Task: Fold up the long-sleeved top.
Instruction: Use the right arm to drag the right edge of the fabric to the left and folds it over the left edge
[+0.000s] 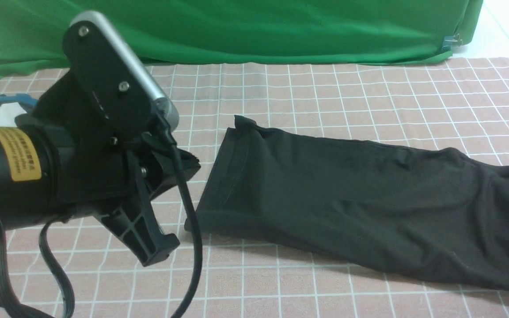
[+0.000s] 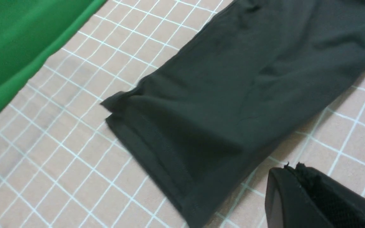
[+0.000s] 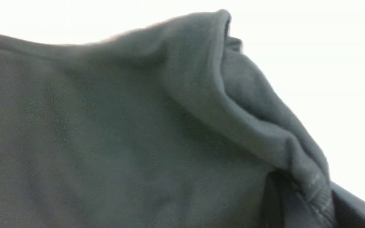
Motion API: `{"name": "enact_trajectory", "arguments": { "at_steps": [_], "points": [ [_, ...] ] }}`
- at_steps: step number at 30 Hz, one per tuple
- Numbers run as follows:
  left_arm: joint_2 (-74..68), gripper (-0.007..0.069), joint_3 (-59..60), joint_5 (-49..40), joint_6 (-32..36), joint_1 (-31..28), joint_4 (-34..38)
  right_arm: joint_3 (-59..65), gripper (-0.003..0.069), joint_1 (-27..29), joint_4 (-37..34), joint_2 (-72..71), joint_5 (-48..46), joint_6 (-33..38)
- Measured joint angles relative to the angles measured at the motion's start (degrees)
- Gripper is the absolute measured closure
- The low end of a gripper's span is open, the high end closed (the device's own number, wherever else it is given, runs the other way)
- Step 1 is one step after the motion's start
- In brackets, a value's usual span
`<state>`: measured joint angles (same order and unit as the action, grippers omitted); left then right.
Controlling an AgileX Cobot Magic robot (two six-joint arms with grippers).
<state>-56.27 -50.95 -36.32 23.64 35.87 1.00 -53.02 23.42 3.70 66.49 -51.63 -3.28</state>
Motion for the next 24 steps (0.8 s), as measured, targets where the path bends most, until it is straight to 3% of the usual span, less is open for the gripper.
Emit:
{"name": "enact_trajectory", "arguments": {
  "at_steps": [7, 18, 21, 24],
  "points": [
    [0.0, 0.0606, 0.49, -1.09, -2.59, 0.0, -5.25, -4.4, 0.0571, 0.0, -23.41, -5.5, -3.42, 9.33],
    [0.0, 0.0606, 0.49, -1.33, -2.79, 0.0, -6.06, -7.8, 0.0571, 0.0, -58.94, -4.85, -8.69, 23.63],
    [0.0, 0.0606, 0.49, -1.55, -2.89, 0.0, -6.06, -7.93, 0.0571, -1.18, -64.68, -4.08, -8.57, 25.62],
    [0.0, 0.0606, 0.49, -2.04, -2.89, 0.0, -6.12, -8.66, 0.0571, -6.82, -67.36, -1.68, -7.32, 26.84]
  ]
}}
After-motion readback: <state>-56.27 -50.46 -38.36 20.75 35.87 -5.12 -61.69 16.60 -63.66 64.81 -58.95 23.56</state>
